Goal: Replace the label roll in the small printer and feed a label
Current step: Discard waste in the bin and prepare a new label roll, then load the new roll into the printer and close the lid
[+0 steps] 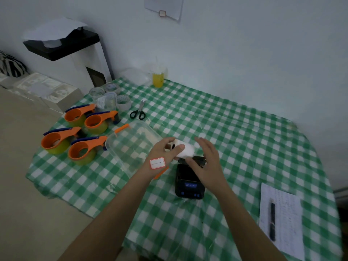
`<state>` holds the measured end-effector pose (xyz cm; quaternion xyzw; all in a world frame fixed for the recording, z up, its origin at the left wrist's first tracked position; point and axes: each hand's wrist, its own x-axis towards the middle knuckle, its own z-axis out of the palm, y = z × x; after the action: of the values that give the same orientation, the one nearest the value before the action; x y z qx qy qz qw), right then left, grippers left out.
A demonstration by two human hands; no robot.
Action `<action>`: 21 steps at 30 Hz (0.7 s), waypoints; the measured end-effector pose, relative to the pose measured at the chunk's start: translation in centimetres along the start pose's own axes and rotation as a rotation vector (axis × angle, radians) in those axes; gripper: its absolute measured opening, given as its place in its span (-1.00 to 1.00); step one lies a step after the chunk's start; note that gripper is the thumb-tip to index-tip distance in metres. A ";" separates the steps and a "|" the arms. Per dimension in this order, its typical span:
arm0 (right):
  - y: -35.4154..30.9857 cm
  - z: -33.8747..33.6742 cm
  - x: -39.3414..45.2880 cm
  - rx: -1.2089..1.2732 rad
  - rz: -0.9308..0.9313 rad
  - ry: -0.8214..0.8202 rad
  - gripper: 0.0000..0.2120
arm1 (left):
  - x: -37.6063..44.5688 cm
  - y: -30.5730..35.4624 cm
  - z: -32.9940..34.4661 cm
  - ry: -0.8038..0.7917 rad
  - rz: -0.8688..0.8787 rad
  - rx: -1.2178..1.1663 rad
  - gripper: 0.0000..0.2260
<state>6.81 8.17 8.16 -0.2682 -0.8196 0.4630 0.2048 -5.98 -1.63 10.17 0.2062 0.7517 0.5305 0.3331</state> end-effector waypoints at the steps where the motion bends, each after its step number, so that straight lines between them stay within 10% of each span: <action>1: 0.6 -0.3 0.0 -0.031 -0.011 -0.051 -0.57 | -0.1 -0.4 0.3 -0.055 -0.009 -0.006 -0.63; 21: 4.0 0.7 -0.6 0.359 0.271 0.055 -0.81 | 0.9 -4.9 2.0 -0.218 -0.056 -0.062 -0.58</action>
<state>7.84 9.07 4.31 -0.3475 -0.6748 0.6172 0.2073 -4.98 -1.48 4.90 0.2312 0.6996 0.5184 0.4339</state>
